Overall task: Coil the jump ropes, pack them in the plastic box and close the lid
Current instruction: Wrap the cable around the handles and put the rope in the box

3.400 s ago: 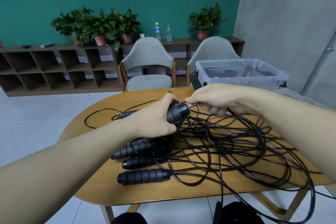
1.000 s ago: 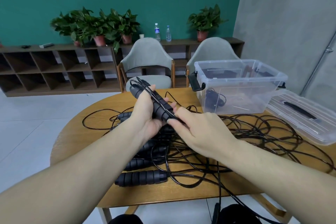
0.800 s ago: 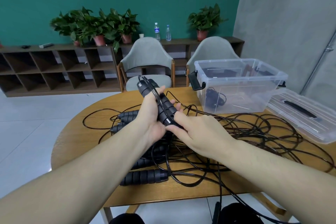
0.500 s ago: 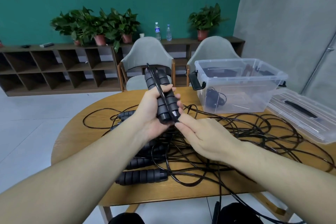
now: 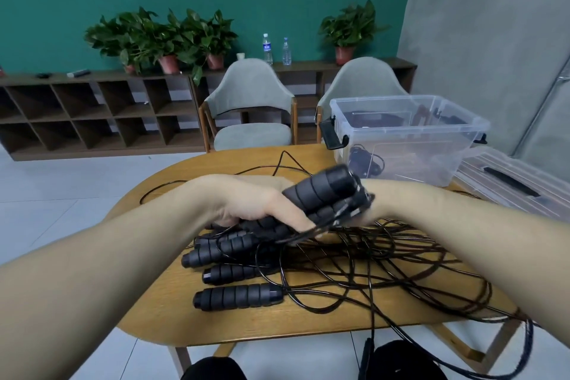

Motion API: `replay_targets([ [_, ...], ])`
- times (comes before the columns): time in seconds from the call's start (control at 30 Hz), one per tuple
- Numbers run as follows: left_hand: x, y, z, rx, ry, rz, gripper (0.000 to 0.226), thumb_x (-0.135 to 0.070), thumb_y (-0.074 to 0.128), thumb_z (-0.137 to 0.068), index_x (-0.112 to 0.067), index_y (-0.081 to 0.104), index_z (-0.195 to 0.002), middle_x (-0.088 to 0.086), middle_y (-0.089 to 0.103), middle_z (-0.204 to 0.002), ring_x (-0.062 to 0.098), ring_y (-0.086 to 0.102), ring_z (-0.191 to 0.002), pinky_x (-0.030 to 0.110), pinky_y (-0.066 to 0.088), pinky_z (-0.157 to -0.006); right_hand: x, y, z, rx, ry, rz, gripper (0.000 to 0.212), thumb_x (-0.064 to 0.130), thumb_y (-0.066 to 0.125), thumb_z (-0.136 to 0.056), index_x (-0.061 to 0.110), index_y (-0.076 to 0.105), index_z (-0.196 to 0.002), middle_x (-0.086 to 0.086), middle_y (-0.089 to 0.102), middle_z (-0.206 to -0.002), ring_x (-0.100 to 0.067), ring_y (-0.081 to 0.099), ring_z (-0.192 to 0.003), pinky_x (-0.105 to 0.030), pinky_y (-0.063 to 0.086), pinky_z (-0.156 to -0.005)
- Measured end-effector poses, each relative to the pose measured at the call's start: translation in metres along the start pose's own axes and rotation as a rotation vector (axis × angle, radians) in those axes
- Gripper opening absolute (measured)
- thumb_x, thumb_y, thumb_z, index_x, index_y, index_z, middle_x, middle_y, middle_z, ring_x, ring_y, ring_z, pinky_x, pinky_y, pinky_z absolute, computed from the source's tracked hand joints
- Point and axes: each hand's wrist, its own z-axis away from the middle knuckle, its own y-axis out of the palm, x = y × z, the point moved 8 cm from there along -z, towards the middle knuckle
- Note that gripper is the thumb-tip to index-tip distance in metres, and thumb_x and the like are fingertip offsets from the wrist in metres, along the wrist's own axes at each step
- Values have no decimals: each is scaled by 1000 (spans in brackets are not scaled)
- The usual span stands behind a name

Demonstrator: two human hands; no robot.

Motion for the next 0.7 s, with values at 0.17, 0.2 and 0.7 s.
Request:
replay_targets([
  [0.17,3,3,-2,-12,-167,-588,28,-40,76,-81,-19,69,-98,9,72,-93,17,66,-84,34,51,-85,-2,-16,-7,-101,39,85,43,44,55,-98,20,53,-63,7,47,-60,-8,44,-57,-27,40,-62],
  [0.2,6,1,-3,-37,-197,-713,25,-40,74,-84,-20,68,-98,6,72,-90,17,65,-82,33,50,-81,0,-20,-3,-130,56,66,48,53,52,-97,20,52,-62,7,45,-57,-6,42,-52,-26,38,-59],
  [0.7,-6,-6,0,-644,334,-1613,50,-39,70,-71,-24,59,-118,-5,66,-99,24,64,-96,61,34,-108,-10,-75,21,-636,243,-355,40,45,43,-102,21,53,-72,8,42,-55,-8,35,-46,-22,26,-44],
])
